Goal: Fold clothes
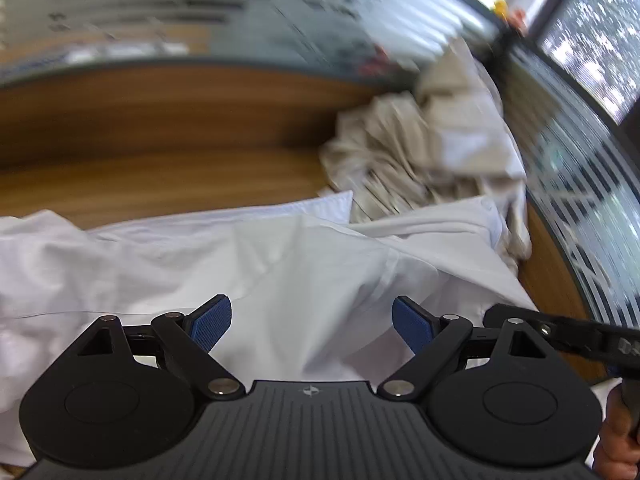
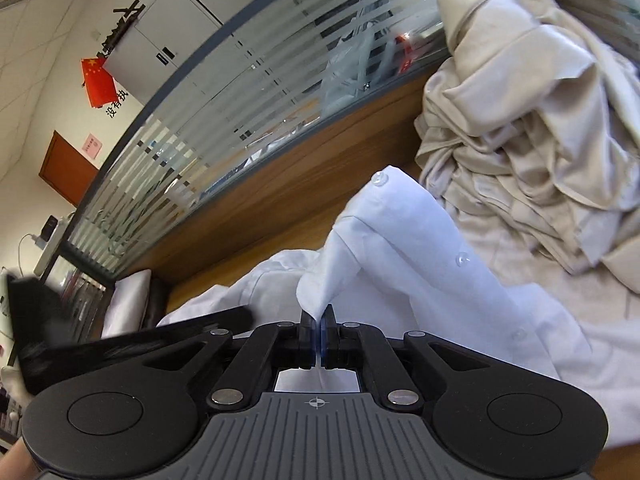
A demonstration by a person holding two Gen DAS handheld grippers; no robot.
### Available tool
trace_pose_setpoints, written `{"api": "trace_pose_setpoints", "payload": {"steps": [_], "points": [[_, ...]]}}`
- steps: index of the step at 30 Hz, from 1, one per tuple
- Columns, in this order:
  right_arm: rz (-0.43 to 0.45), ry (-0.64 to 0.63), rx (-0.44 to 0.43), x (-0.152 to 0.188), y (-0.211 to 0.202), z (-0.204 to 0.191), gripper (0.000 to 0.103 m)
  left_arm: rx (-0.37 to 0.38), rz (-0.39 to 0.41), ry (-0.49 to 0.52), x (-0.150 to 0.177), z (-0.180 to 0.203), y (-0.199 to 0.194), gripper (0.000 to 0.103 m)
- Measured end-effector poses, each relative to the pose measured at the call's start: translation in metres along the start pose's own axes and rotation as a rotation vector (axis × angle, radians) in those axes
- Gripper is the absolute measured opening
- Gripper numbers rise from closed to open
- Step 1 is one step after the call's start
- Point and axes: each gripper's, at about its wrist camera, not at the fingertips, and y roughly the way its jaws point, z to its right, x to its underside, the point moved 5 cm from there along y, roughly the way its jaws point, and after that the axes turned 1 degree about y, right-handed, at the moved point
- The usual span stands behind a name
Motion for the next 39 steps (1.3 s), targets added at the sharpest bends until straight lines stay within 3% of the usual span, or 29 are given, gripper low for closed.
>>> {"api": "trace_pose_setpoints", "payload": {"steps": [4, 5, 7, 9, 11, 14, 20, 24, 28, 34, 37, 39], "points": [[0.006, 0.006, 0.007, 0.012, -0.018, 0.002, 0.004, 0.069, -0.060, 0.062, 0.013, 0.029, 0.020, 0.091], [0.007, 0.007, 0.011, 0.014, -0.021, 0.002, 0.004, 0.067, -0.071, 0.080, 0.017, 0.034, 0.023, 0.085], [0.008, 0.003, 0.015, 0.015, -0.023, 0.002, 0.004, 0.025, -0.070, 0.113, 0.022, 0.038, 0.028, 0.058], [0.008, -0.006, 0.017, 0.015, -0.023, 0.001, 0.004, -0.061, -0.044, 0.117, 0.022, 0.031, 0.027, 0.008], [0.009, -0.023, 0.011, 0.013, -0.024, -0.003, 0.004, -0.085, 0.017, 0.027, 0.018, 0.012, 0.014, 0.003], [0.008, -0.048, -0.018, 0.010, -0.023, -0.011, 0.004, -0.100, 0.102, -0.149, 0.011, -0.023, -0.015, 0.001], [-0.001, -0.116, -0.097, 0.007, -0.016, -0.044, 0.004, -0.183, 0.299, -0.162, -0.016, -0.035, -0.090, 0.001], [0.047, -0.087, -0.144, -0.006, -0.029, -0.053, 0.003, -0.166, 0.380, -0.191, -0.021, -0.024, -0.129, 0.002], [0.054, -0.040, -0.146, -0.015, -0.038, -0.044, 0.004, -0.142, 0.310, -0.221, -0.005, -0.018, -0.110, 0.002], [-0.061, -0.075, 0.010, 0.009, -0.019, -0.007, 0.005, -0.098, 0.193, -0.185, 0.023, 0.004, -0.068, 0.002], [-0.091, -0.107, 0.064, 0.014, -0.022, 0.002, 0.009, -0.088, 0.179, -0.145, 0.027, 0.015, -0.062, 0.002], [-0.091, -0.125, 0.084, 0.012, -0.029, 0.005, 0.018, -0.085, 0.182, -0.124, 0.028, 0.017, -0.063, 0.002]]}}
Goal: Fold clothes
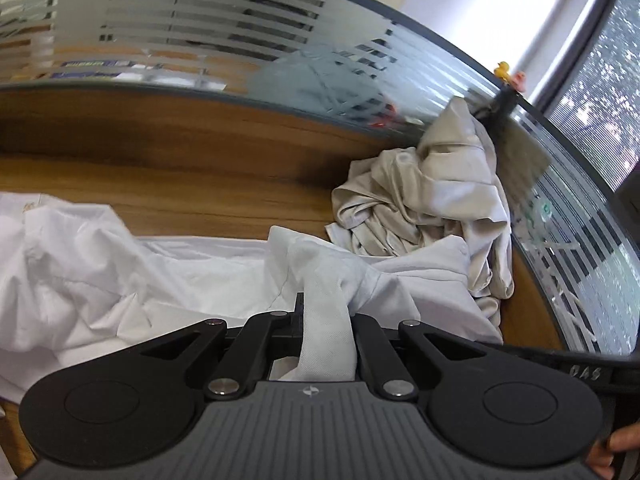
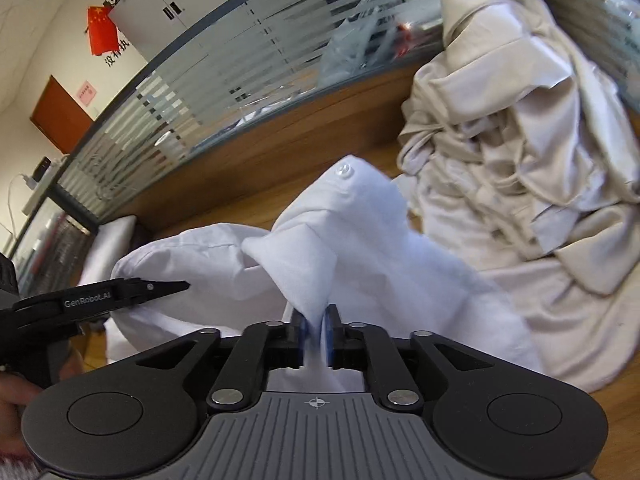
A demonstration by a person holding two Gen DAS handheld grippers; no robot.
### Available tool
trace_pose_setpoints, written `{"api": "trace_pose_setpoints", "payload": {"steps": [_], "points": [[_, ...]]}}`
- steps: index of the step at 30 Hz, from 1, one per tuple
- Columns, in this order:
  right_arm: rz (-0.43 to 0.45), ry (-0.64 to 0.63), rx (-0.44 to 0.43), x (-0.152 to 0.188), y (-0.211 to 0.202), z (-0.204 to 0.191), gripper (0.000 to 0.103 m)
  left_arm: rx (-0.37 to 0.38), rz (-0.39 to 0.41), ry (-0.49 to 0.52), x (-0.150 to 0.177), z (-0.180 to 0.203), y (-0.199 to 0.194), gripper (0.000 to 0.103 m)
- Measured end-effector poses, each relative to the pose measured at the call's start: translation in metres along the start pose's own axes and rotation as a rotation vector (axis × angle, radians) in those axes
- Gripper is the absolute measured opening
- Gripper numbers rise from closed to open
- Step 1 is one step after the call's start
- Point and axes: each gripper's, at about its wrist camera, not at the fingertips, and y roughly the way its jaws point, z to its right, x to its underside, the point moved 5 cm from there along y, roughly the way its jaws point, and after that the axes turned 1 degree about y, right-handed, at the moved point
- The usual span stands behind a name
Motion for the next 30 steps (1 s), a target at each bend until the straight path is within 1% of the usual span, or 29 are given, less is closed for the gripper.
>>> {"api": "trace_pose_setpoints", "payload": {"steps": [1, 5, 9, 11, 15, 17, 20, 22, 24, 25, 26, 27, 28, 30], "points": [[0.006, -0.010, 0.006, -0.002, -0.004, 0.001, 0.020, 0.002, 0.002, 0.008, 0.000, -0.001, -0.002, 0.002], [0.045, -0.084, -0.001, -0.019, -0.020, -0.004, 0.021, 0.009, 0.002, 0.027, -0.001, -0.003, -0.007, 0.002], [0.049, -0.182, -0.092, -0.033, -0.024, -0.030, 0.021, 0.013, 0.002, 0.027, -0.002, -0.003, -0.010, 0.002], [0.002, -0.231, -0.145, -0.033, -0.013, -0.047, 0.021, 0.016, 0.004, 0.027, -0.002, -0.002, -0.010, 0.002], [-0.162, -0.274, -0.239, -0.019, 0.031, -0.068, 0.021, 0.019, 0.006, 0.029, -0.003, -0.002, -0.011, 0.002], [-0.207, -0.275, -0.221, -0.015, 0.056, -0.068, 0.021, 0.019, 0.006, 0.038, -0.002, -0.001, -0.012, 0.002], [-0.252, -0.312, -0.139, -0.011, 0.089, -0.067, 0.021, 0.018, -0.006, 0.053, 0.002, 0.000, -0.011, 0.002], [-0.279, -0.370, -0.092, -0.008, 0.106, -0.069, 0.025, 0.015, -0.028, 0.059, 0.006, 0.000, -0.008, 0.002], [-0.303, -0.415, -0.073, -0.005, 0.119, -0.072, 0.032, 0.008, -0.059, 0.063, 0.011, 0.000, -0.001, 0.004], [-0.314, -0.425, -0.060, -0.003, 0.125, -0.072, 0.033, -0.001, -0.078, 0.068, 0.014, -0.001, 0.003, 0.005], [-0.323, -0.432, -0.050, -0.001, 0.131, -0.071, 0.037, -0.015, -0.094, 0.075, 0.018, -0.003, 0.008, 0.006], [-0.331, -0.439, -0.041, 0.003, 0.135, -0.068, 0.039, -0.029, -0.106, 0.084, 0.021, -0.005, 0.012, 0.008], [-0.336, -0.445, -0.032, 0.006, 0.139, -0.066, 0.039, -0.051, -0.114, 0.093, 0.024, -0.008, 0.016, 0.012], [-0.331, -0.440, -0.012, 0.010, 0.146, -0.062, 0.040, -0.113, -0.111, 0.097, 0.028, -0.018, 0.022, 0.014]]}}
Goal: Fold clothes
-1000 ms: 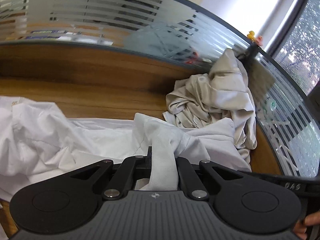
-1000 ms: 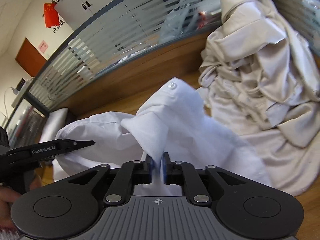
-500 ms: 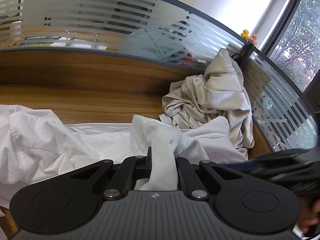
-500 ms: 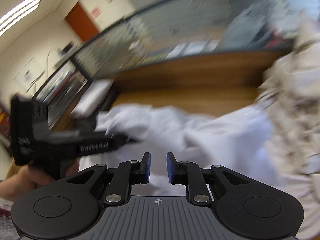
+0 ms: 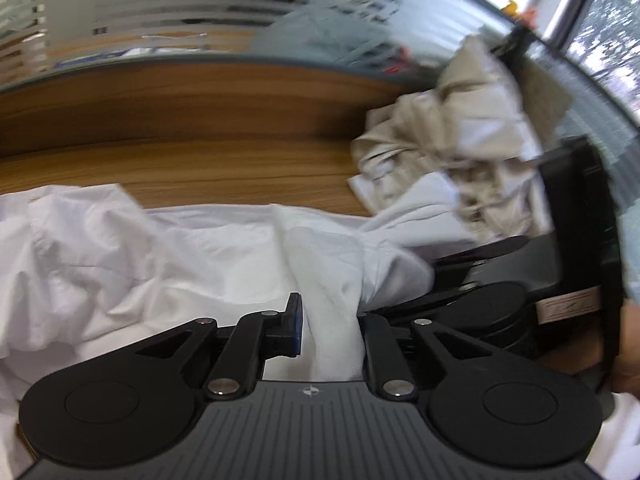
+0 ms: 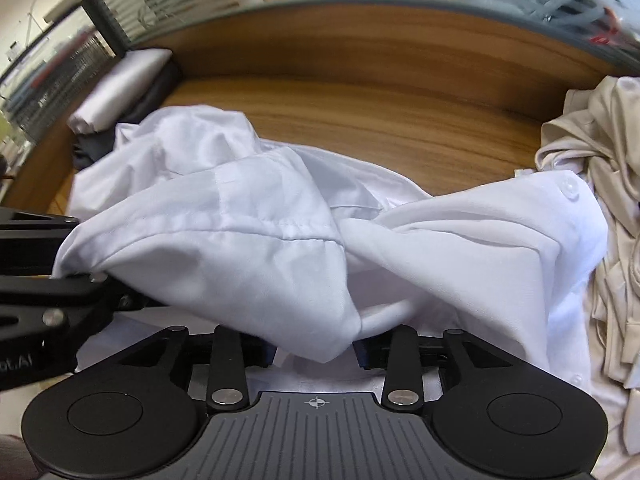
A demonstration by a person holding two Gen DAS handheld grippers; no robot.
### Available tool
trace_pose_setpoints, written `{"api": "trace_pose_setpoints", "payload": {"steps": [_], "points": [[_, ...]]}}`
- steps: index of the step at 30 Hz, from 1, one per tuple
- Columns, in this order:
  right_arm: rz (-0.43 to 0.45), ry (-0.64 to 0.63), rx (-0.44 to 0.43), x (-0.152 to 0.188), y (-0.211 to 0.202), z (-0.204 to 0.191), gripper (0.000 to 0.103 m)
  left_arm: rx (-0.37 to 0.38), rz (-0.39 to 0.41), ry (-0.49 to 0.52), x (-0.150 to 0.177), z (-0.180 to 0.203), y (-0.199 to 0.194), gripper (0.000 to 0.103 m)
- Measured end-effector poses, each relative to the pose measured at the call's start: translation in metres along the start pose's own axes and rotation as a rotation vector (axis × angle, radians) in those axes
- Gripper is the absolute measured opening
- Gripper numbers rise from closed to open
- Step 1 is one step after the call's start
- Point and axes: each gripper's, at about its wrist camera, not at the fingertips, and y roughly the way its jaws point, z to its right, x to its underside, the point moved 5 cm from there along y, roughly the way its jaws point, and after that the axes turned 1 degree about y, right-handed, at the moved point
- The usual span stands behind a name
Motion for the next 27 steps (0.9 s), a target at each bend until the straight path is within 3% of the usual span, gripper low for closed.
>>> {"api": "trace_pose_setpoints", "payload": {"steps": [2, 4, 5, 6, 8, 10, 15, 21, 25, 27], "points": [[0.031, 0.043, 0.033, 0.002, 0.001, 0.007, 0.039, -0.067, 0.012, -0.014, 0.003, -0.012, 0.006, 0.013], [0.068, 0.113, 0.059, 0.006, -0.006, 0.020, 0.028, -0.113, -0.002, -0.064, 0.007, -0.029, 0.013, 0.012], [0.083, 0.149, 0.070, 0.008, -0.009, 0.027, 0.011, -0.110, -0.014, -0.091, 0.009, -0.036, 0.016, 0.012], [0.097, 0.187, 0.080, 0.011, -0.013, 0.035, 0.000, -0.104, -0.026, -0.118, 0.011, -0.042, 0.019, 0.013], [0.121, 0.266, 0.081, 0.018, -0.022, 0.051, 0.000, -0.093, -0.050, -0.171, 0.015, -0.055, 0.024, 0.016], [0.125, 0.330, 0.049, 0.025, -0.027, 0.058, 0.000, -0.085, -0.047, -0.141, 0.017, -0.054, 0.024, 0.022], [0.142, 0.378, 0.038, 0.035, -0.036, 0.057, 0.005, -0.037, -0.010, 0.014, 0.014, -0.036, 0.001, 0.049], [0.159, 0.400, -0.015, 0.034, -0.039, 0.057, 0.009, -0.006, 0.024, 0.249, 0.004, -0.010, -0.023, 0.057], [0.177, 0.416, -0.031, 0.030, -0.040, 0.058, 0.014, 0.008, 0.032, 0.340, -0.003, 0.003, -0.029, 0.058], [0.191, 0.453, -0.056, 0.028, -0.041, 0.061, 0.014, 0.020, 0.041, 0.376, -0.004, 0.004, -0.031, 0.071]]}}
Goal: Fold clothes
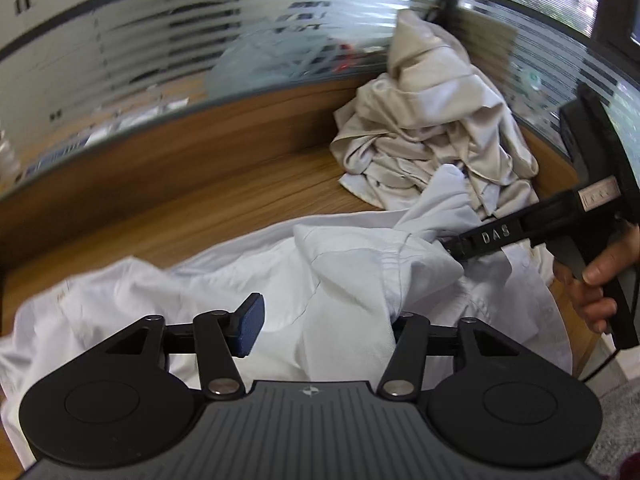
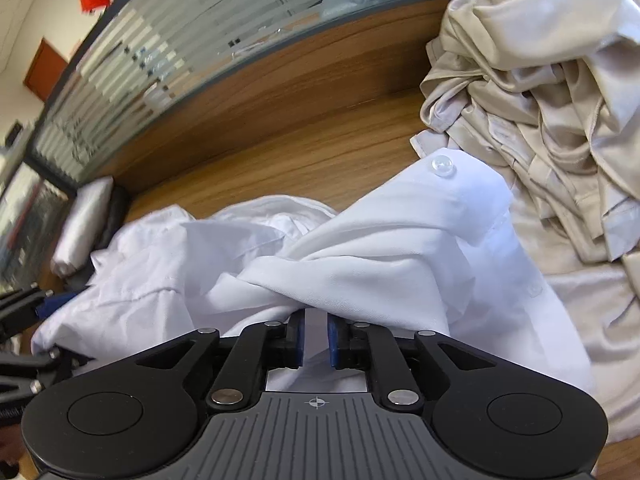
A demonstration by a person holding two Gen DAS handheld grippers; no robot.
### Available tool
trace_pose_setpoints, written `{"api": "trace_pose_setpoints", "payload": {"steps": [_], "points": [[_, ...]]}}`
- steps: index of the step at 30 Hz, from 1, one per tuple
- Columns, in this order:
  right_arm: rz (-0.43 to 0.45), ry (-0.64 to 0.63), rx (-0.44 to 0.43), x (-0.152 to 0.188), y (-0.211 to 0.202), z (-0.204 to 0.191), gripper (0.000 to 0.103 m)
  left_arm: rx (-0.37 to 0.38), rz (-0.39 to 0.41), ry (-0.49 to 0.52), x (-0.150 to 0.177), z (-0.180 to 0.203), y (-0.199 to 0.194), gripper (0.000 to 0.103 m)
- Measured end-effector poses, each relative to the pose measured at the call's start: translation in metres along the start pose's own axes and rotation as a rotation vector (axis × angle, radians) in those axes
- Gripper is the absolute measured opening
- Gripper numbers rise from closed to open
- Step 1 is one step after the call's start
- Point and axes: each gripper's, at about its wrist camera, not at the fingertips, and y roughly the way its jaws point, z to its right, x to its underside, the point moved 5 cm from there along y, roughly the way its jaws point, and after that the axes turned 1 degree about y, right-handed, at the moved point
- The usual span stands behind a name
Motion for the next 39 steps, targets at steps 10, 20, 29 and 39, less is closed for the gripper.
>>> {"api": "trace_pose_setpoints", "payload": {"steps": [10, 20, 29, 39], "points": [[0.028, 0.147, -0.089, -0.011, 0.004, 0.013, 0.037, 0.061, 0.025, 0.064, -0.001, -0.005, -0.002, 0.092], [0.021, 0.095, -0.080, -0.011, 0.004, 0.006, 0.037, 0.068, 0.014, 0.162, -0.024, 0.021, 0.037, 0.092], [0.014, 0.066, -0.073, -0.010, 0.004, 0.001, 0.037, 0.118, -0.058, 0.149, -0.027, 0.021, 0.072, 0.084], [0.000, 0.010, -0.055, -0.007, 0.010, -0.007, 0.038, 0.088, -0.118, -0.003, -0.022, 0.003, 0.097, 0.018]]}}
